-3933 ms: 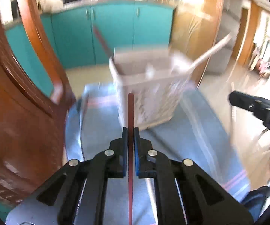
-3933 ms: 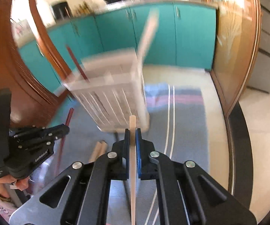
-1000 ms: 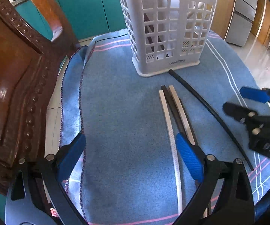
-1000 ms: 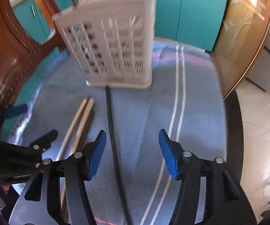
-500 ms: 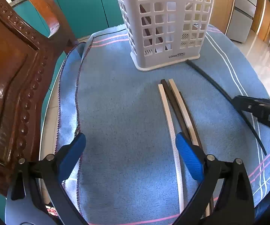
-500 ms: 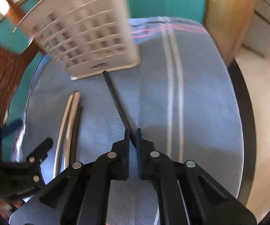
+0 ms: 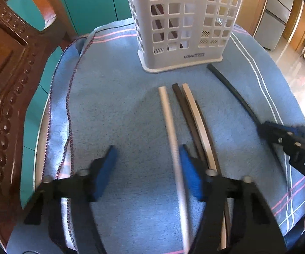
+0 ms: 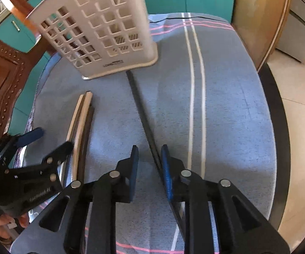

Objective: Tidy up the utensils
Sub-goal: 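Close right tool on the long black chopstick, then close left tool on a light wooden chopstick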

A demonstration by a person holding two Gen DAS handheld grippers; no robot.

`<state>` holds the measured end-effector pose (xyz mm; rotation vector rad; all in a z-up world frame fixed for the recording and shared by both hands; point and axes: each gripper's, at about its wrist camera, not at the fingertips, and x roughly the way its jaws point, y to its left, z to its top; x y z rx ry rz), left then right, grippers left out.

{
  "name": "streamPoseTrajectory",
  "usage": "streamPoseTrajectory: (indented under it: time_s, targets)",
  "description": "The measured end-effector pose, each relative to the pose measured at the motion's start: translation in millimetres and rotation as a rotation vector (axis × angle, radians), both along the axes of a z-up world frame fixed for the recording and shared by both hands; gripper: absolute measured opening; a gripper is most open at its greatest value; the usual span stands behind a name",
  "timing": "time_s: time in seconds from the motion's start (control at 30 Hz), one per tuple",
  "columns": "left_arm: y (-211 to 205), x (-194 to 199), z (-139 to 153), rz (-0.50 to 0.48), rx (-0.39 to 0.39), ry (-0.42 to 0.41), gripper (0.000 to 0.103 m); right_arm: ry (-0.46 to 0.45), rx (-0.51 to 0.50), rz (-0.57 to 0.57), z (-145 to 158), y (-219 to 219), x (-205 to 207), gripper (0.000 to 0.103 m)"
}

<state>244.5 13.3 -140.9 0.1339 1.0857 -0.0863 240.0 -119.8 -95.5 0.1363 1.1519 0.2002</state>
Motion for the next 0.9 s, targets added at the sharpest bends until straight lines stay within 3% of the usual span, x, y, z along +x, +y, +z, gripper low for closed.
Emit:
streamPoseTrajectory:
  time_s: [0.1,0.2,0.27,0.37,0.43,0.57,0.73,0.9]
  targets:
    - [-0.5,3.1,0.5,0.02,0.0,-0.007,0.038,0.039,0.115,-0.055,-4.3,-12.1,0.9,0.009]
    - [1.1,3.8,1.2,0.038,-0.007,-0.015,0.038,0.097,0.273,-0.142,-10.0,-27.1,-1.4,0.008]
    - [0.1,3.5,1.1,0.04,-0.009,-0.014,0.038,0.113,0.317,-0.168,-13.3,-31.7,-3.9,0.009]
    - [4.4,3.8,1.9,0.053,-0.023,-0.009,0.04,0.073,0.256,-0.14,-7.8,-28.6,-5.3,0.011]
    - [8.1,4.2,1.7,0.065,-0.03,-0.007,0.046,-0.004,0.148,-0.118,2.7,-20.0,-6.5,0.021]
    - [13.7,12.5,0.4,0.092,-0.056,0.005,0.053,-0.097,0.042,-0.084,9.5,-8.0,1.6,0.028]
    - [16.5,18.3,-0.6,0.111,-0.063,0.006,0.058,-0.12,-0.065,-0.055,3.7,4.6,22.2,0.029]
    - [16.5,25.9,-1.7,0.117,-0.067,0.002,0.059,-0.116,-0.102,-0.036,-3.0,16.6,41.9,0.029]
